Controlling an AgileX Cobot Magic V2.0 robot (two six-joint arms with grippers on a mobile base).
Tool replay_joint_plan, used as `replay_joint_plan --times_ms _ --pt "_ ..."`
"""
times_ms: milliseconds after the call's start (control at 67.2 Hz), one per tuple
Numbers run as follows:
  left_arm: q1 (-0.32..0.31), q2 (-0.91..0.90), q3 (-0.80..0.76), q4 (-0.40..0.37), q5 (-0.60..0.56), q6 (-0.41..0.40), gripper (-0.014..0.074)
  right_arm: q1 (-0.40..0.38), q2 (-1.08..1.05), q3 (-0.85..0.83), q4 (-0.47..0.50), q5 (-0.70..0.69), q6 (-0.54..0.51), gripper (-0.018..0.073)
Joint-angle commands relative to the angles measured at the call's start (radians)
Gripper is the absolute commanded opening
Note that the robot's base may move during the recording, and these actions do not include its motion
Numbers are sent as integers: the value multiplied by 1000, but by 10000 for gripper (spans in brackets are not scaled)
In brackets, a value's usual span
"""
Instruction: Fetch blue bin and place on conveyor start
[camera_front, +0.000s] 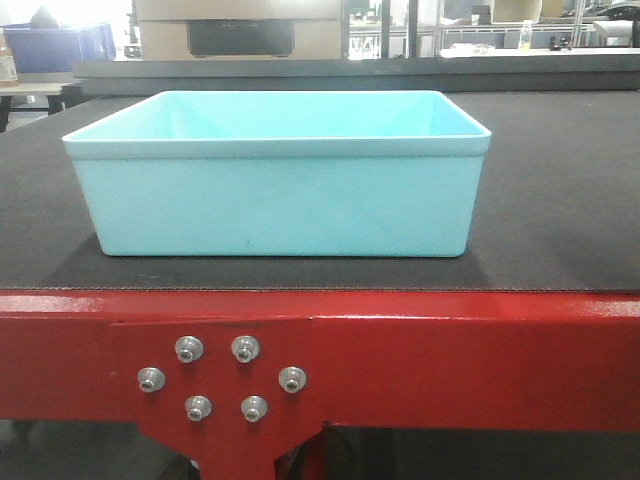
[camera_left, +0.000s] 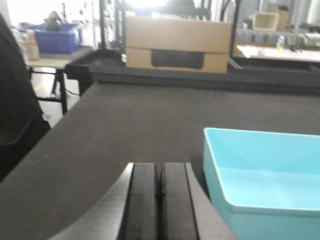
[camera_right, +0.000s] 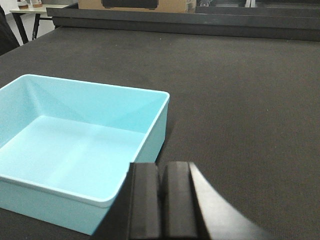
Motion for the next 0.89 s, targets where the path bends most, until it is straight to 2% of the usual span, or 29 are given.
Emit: replay_joint_plan --times_ms 0,134,194,387,432,491,878 --pt "30 -81 60 4 -36 2 -111 -5 -8 3 -10 -31 -6 -162" --pt "36 -221 199 -2 -101 2 -111 -5 -8 3 -10 -31 -6 -162" --pt "36 -230 270 -21 -144 2 -111 -5 -8 3 -10 -31 -6 -162" --pt "38 -230 483 -43 -385 2 -111 -5 -8 3 -10 -41 -6 -162" --pt "38 -230 494 -43 -421 2 -111 -5 -8 3 -10 -41 -6 -162" --pt "38 -230 494 -43 -364 2 -111 -5 -8 3 -10 -41 -6 -162" --pt "38 -230 494 -43 -371 2 -111 -5 -8 3 -10 -43 -6 -162"
